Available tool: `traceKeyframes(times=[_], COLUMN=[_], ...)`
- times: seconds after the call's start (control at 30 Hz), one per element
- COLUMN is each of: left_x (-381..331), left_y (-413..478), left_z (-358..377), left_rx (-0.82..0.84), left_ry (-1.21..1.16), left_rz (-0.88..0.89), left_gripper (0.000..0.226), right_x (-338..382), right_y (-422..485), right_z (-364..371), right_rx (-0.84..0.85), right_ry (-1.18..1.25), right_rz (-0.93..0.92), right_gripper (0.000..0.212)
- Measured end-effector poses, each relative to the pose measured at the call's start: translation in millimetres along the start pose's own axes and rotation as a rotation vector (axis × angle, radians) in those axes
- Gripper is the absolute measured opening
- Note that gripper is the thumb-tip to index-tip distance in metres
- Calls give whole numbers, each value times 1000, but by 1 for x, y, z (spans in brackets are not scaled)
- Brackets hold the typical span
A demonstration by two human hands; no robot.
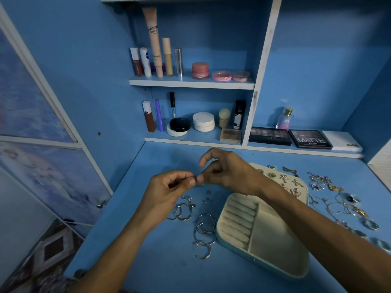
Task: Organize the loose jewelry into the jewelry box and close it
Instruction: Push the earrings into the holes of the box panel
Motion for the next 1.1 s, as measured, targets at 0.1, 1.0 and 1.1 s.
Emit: traceKeyframes(times=[0.1, 1.0, 1.1], left_x=[7, 39, 37], left_y=[-4, -12, -12], left_z=[-16, -58, -57], left_rx=[-89, -323, -304], left_ry=[106, 65, 75], left_rz=[42, 77, 89], left_gripper=[8, 7, 7], right_x=[-5, -3, -2], right_y=[9, 62, 62], right_z=[0, 44, 45], right_rx=[-43, 10, 1], right_ry=[-93, -1010, -1013], right_rz=[6, -56, -46], right_gripper=[11, 15, 13])
Point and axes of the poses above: each hand's wrist, its own y-axis towards the middle knuckle, its own z-axis out of the palm, x = y × z, the point moved 4 cm from there along y, towards the middle knuckle, and after that the axes turned 9 degrees about -y, right-handed, at the moved point
